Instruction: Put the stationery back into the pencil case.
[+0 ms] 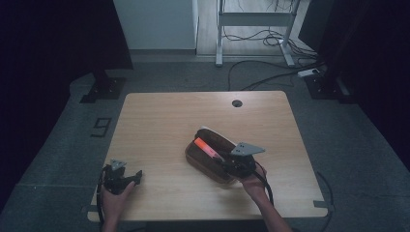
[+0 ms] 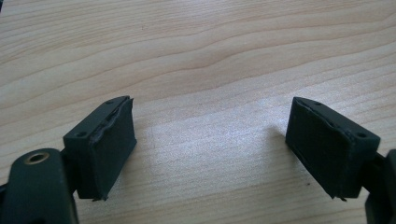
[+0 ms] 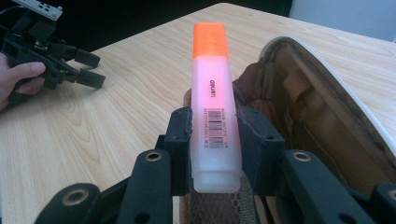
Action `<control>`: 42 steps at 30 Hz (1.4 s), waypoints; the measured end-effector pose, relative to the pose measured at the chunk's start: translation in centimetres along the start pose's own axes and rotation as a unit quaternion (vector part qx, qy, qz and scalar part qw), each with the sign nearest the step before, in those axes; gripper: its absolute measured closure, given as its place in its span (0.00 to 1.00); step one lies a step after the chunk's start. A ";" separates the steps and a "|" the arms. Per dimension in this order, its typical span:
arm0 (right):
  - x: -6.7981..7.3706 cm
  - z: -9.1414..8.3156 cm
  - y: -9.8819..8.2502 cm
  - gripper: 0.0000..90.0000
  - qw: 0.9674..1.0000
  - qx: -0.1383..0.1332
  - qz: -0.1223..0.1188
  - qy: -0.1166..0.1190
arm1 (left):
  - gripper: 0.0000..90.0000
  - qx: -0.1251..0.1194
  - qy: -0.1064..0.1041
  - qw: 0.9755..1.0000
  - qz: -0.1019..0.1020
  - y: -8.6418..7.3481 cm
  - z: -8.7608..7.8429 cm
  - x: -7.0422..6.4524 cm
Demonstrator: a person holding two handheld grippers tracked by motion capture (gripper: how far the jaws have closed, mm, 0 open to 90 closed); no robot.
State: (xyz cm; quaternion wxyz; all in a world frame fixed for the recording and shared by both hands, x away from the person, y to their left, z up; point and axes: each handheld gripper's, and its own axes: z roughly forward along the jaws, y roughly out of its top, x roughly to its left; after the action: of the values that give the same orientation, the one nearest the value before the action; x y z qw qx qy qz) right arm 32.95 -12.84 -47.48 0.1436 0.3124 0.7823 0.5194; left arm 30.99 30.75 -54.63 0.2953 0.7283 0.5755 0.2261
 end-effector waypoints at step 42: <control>-2.8 -0.5 -0.9 0.72 0.999 0.033 0.004 -0.030 | 0.17 0.000 0.000 1.000 0.000 0.0 0.0 0.0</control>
State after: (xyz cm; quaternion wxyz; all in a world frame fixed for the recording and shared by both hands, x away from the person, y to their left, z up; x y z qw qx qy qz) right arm 34.54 -15.23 -48.34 0.1544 0.3357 0.7931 0.4842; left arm 30.98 30.75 -54.63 0.2955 0.7284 0.5754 0.2259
